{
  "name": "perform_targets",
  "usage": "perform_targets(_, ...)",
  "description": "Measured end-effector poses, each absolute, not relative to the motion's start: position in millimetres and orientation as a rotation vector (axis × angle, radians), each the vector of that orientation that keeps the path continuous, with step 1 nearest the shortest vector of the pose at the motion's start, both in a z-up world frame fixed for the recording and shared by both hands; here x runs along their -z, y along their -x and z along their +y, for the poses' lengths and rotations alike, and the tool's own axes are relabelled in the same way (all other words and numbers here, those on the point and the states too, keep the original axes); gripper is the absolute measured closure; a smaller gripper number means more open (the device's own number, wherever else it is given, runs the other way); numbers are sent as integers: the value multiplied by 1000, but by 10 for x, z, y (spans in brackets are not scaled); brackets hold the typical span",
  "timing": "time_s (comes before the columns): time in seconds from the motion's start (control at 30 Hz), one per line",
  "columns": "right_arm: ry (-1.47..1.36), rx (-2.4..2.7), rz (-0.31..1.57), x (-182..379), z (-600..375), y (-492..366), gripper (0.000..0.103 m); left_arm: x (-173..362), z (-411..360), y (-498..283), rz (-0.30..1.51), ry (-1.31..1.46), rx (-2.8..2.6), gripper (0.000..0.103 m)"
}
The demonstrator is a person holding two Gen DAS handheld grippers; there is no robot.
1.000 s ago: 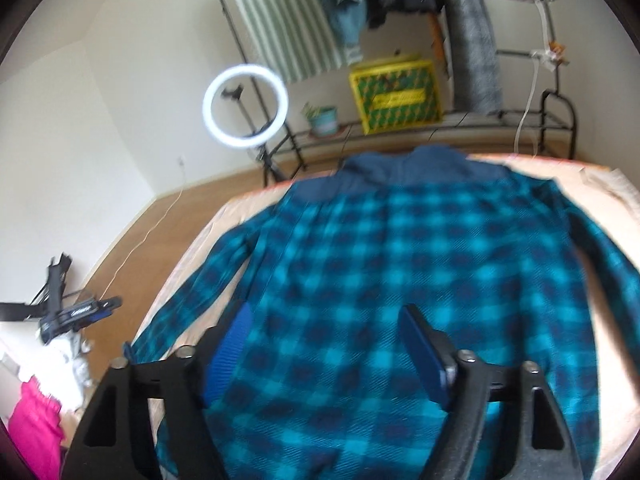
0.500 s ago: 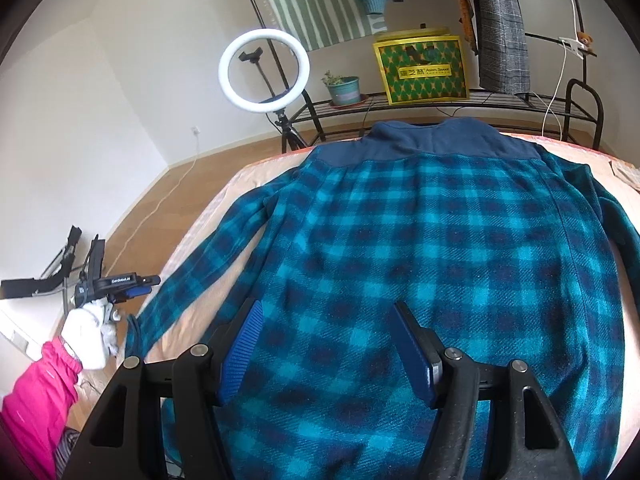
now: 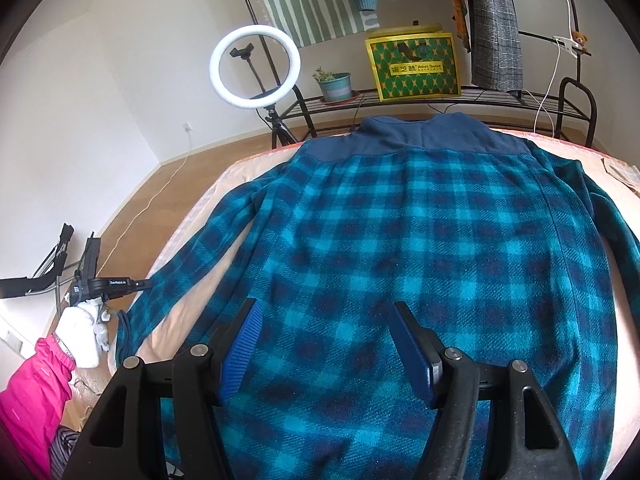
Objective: Fold large clothes
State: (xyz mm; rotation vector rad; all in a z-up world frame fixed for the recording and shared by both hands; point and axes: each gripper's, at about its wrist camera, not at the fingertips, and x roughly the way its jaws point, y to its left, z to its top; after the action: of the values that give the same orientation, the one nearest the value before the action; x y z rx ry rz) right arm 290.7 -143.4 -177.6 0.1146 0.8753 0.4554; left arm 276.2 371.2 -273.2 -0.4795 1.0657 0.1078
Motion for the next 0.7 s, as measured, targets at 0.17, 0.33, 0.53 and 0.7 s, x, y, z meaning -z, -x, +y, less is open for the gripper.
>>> perform_targets(0.17,-110,-461,875,1773,-1422,-2893,34,2445,3598,-2676,993,508,-39,101)
perform_targets(0.33,-112,-473,880,1772,-1407,-2885,34,1976,3281,-2564,891,541,103,101)
perform_targets(0.53,-104,-484,875,1747,-1387,-2863,35,1539,2551,-2512,825,505,285,101)
perform_targets(0.7,-108,-485,871,1730,-1419,-2840,35,1501,1790,-2533,877,414,398,101)
